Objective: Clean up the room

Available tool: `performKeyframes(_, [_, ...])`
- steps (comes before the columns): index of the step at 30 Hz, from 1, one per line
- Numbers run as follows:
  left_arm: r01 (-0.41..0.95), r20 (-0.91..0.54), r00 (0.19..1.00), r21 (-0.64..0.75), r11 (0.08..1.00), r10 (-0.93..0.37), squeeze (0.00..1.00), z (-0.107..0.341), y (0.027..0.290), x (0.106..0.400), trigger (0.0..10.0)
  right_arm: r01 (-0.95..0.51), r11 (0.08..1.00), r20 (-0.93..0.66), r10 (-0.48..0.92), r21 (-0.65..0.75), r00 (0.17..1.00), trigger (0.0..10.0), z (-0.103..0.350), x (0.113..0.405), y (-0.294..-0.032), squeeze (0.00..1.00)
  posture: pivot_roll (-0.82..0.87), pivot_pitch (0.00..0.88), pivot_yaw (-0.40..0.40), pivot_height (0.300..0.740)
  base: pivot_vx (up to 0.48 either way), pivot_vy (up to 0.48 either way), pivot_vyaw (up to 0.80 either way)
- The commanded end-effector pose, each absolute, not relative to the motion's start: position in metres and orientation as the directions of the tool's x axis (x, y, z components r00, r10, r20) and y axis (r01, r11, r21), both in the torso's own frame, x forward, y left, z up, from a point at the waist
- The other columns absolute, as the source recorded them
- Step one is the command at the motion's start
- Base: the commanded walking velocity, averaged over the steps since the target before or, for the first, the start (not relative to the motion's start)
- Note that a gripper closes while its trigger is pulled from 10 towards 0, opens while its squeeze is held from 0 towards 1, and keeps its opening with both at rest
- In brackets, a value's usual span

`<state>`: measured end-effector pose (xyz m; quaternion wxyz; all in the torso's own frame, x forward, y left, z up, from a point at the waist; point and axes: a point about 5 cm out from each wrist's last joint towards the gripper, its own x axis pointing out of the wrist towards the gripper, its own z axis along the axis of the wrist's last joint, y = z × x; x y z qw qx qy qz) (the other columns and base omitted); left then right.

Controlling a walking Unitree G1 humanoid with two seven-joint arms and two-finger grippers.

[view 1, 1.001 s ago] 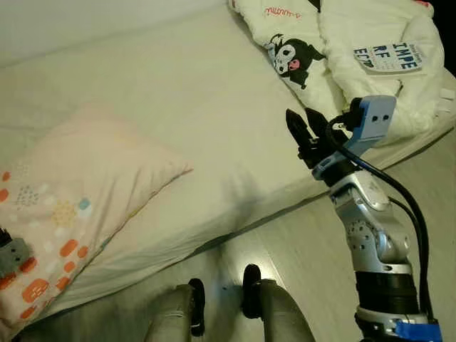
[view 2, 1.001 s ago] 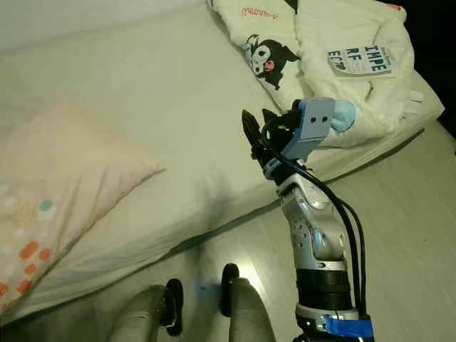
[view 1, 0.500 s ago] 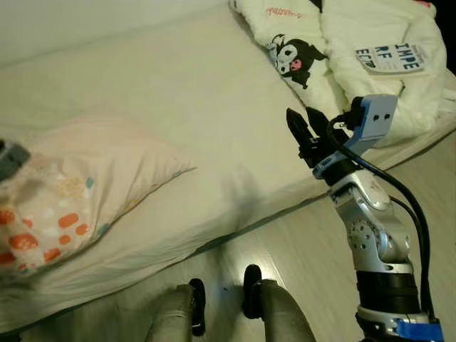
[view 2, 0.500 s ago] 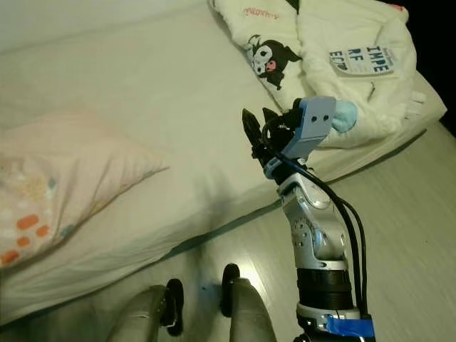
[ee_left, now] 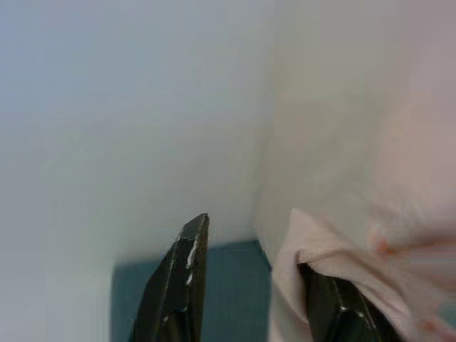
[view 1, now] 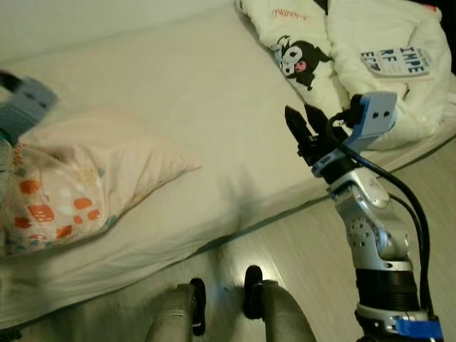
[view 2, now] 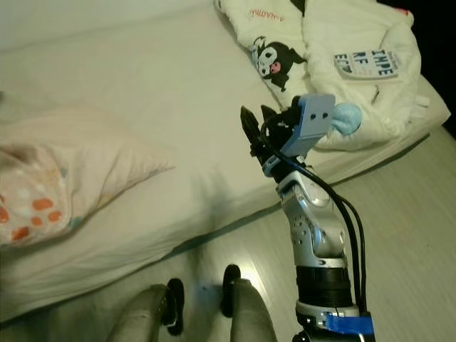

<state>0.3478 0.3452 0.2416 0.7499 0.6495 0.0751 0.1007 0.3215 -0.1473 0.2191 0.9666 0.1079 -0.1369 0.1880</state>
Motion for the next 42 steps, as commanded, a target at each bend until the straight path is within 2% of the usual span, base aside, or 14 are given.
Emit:
performKeyframes(1, [0.147,-0.151,0.968,0.989,0.034,0.200,0.00,0.229,0.346,0.343,10.0,-0.388,0.906,0.297,0.329,0.167,0.896,10.0,0.215,0.321,-0.148,0.00,-0.02,0.213,0.080,0.740,0.000,0.000,0.00])
performKeyframes(2, [0.259,-0.251,0.950,0.966,-0.021,0.185,0.00,0.230,0.349,0.340,10.0,-0.388,0.906,0.297,0.328,0.169,0.897,10.0,0.215,0.321,-0.148,0.00,-0.01,0.213,0.082,0.740,0.000,0.000,0.00])
performKeyframes(5, [0.360,-0.344,0.922,0.931,-0.063,0.180,0.00,0.234,0.351,0.337,10.0,-0.389,0.906,0.298,0.329,0.170,0.896,10.0,0.214,0.321,-0.147,0.00,-0.01,0.213,0.084,0.740,0.000,0.000,0.00])
performKeyframes(13, [0.435,-0.390,0.878,0.892,-0.121,0.278,0.00,0.244,0.366,0.334,10.0,-0.392,0.904,0.300,0.330,0.173,0.895,10.0,0.214,0.322,-0.146,0.00,-0.01,0.217,0.088,0.740,0.000,0.000,0.00])
performKeyframes(17, [0.621,-0.509,0.753,0.760,-0.192,0.417,0.00,0.242,0.395,0.315,10.0,-0.388,0.904,0.297,0.327,0.178,0.897,10.0,0.212,0.320,-0.145,0.00,0.01,0.225,0.109,0.740,0.000,0.000,0.00])
performKeyframes(21, [0.747,-0.621,0.652,0.625,-0.227,0.435,0.00,0.224,0.401,0.303,10.0,-0.390,0.903,0.296,0.328,0.182,0.897,10.0,0.211,0.321,-0.144,0.00,0.05,0.221,0.113,0.740,0.000,0.000,0.00])
performKeyframes(26, [0.762,-0.639,0.638,0.605,-0.232,0.430,0.00,0.220,0.400,0.303,10.0,-0.391,0.902,0.296,0.329,0.182,0.897,10.0,0.210,0.321,-0.143,0.00,0.05,0.221,0.113,0.740,0.000,0.000,0.00])
performKeyframes(29, [0.810,-0.670,0.585,0.454,-0.372,0.457,0.00,0.199,0.392,0.306,10.0,-0.402,0.897,0.300,0.339,0.184,0.892,10.0,0.211,0.324,-0.140,0.00,0.06,0.216,0.099,0.740,0.000,0.000,0.00])
performKeyframes(32, [0.830,-0.695,0.550,0.393,-0.396,0.463,0.00,0.188,0.389,0.306,10.0,-0.406,0.895,0.302,0.342,0.182,0.890,10.0,0.212,0.324,-0.139,0.00,0.05,0.214,0.099,0.740,0.000,0.000,0.00])
performKeyframes(34, [0.860,-0.733,0.445,0.190,-0.474,0.514,0.00,0.168,0.391,0.297,10.0,-0.402,0.898,0.308,0.338,0.177,0.889,10.0,0.215,0.324,-0.142,0.00,0.05,0.213,0.102,0.740,0.000,0.000,0.00])
performKeyframes(38, [0.869,-0.744,0.423,0.172,-0.463,0.517,0.00,0.164,0.392,0.293,10.0,-0.398,0.901,0.307,0.334,0.175,0.891,10.0,0.214,0.323,-0.143,0.00,0.04,0.217,0.103,0.740,0.000,0.000,0.00])
performKeyframes(39, [0.866,-0.747,0.466,0.275,-0.418,0.474,0.00,0.165,0.386,0.300,10.0,-0.396,0.901,0.306,0.332,0.176,0.892,10.0,0.214,0.323,-0.144,0.00,0.04,0.219,0.098,0.740,0.000,0.000,0.00])
performKeyframes(40, [0.866,-0.747,0.466,0.275,-0.418,0.474,0.00,0.165,0.386,0.300,10.0,-0.396,0.901,0.306,0.332,0.176,0.892,10.0,0.214,0.323,-0.144,0.00,0.04,0.219,0.098,0.740,0.000,0.000,0.00])
performKeyframes(42, [0.793,-0.728,0.609,0.552,-0.259,0.315,0.00,0.162,0.359,0.323,10.0,-0.394,0.902,0.305,0.330,0.177,0.893,10.0,0.214,0.322,-0.144,0.00,0.04,0.223,0.094,0.740,0.000,0.000,0.00])
